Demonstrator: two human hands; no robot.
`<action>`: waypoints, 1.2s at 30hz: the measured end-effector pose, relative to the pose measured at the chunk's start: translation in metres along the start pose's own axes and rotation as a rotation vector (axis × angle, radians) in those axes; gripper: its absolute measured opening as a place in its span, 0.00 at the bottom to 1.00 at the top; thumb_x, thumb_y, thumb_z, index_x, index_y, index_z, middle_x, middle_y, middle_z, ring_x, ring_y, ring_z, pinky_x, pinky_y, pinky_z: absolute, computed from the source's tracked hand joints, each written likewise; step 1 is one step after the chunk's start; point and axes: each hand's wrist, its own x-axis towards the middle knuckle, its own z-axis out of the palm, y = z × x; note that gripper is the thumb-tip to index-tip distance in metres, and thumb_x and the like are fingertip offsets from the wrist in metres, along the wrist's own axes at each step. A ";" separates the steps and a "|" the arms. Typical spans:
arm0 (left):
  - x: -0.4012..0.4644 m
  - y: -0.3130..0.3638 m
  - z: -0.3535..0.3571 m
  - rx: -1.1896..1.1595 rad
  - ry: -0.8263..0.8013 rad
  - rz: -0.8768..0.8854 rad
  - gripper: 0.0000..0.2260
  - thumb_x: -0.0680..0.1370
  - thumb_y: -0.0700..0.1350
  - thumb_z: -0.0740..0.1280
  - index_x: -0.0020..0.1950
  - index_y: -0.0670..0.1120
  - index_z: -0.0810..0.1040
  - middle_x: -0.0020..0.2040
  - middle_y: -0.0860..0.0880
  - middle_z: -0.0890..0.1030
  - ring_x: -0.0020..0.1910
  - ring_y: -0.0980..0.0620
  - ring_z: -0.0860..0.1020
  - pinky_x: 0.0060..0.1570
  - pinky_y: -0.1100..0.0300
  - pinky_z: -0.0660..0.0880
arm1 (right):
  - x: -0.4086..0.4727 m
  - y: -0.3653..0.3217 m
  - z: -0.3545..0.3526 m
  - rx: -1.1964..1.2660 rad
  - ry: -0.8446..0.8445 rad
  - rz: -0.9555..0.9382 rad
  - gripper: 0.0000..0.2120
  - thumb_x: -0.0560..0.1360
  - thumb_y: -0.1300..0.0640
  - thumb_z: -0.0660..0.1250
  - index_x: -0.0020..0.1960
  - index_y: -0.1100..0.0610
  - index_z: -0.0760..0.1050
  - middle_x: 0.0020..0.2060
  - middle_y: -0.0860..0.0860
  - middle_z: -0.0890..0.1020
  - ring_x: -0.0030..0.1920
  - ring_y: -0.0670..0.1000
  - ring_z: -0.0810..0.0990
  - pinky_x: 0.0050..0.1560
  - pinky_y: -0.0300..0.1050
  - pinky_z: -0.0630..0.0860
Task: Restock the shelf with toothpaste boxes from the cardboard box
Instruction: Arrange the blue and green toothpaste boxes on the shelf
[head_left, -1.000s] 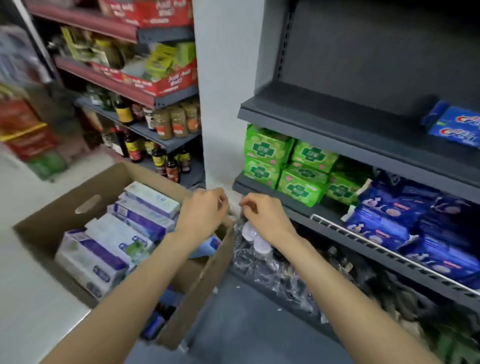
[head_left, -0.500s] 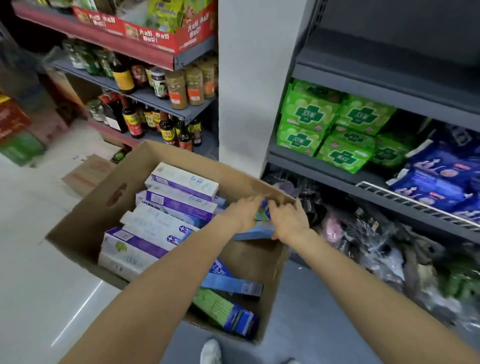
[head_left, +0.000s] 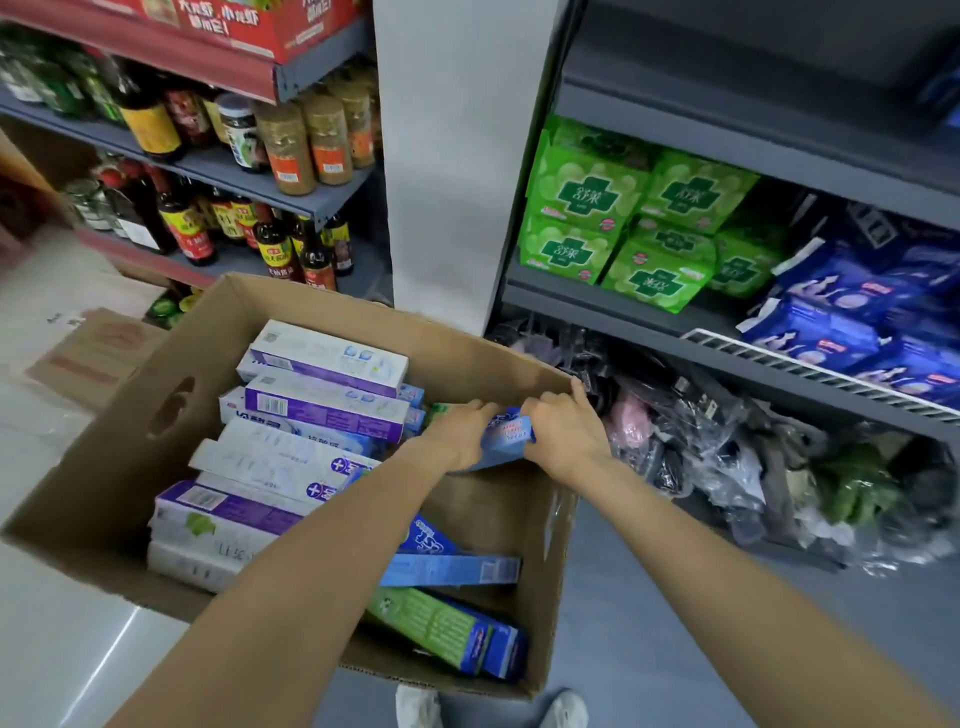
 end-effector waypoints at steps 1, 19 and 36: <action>0.001 0.000 0.001 -0.035 -0.014 0.029 0.28 0.75 0.38 0.66 0.74 0.44 0.61 0.67 0.42 0.67 0.65 0.41 0.70 0.61 0.54 0.67 | -0.001 0.001 0.002 -0.009 -0.003 0.000 0.14 0.74 0.56 0.63 0.59 0.56 0.72 0.53 0.54 0.77 0.58 0.56 0.74 0.74 0.50 0.46; 0.041 -0.008 -0.005 0.222 -0.053 0.079 0.28 0.76 0.36 0.65 0.74 0.46 0.60 0.70 0.43 0.67 0.68 0.42 0.68 0.63 0.47 0.69 | 0.014 0.000 0.009 -0.254 -0.080 -0.062 0.26 0.72 0.55 0.66 0.68 0.59 0.63 0.51 0.57 0.78 0.58 0.56 0.74 0.71 0.57 0.31; -0.023 0.042 -0.083 -0.635 0.537 0.099 0.13 0.74 0.49 0.69 0.56 0.49 0.71 0.48 0.48 0.80 0.45 0.50 0.79 0.47 0.55 0.75 | -0.023 0.065 -0.080 1.147 0.544 0.273 0.10 0.72 0.54 0.71 0.43 0.56 0.71 0.37 0.49 0.77 0.41 0.52 0.79 0.40 0.43 0.79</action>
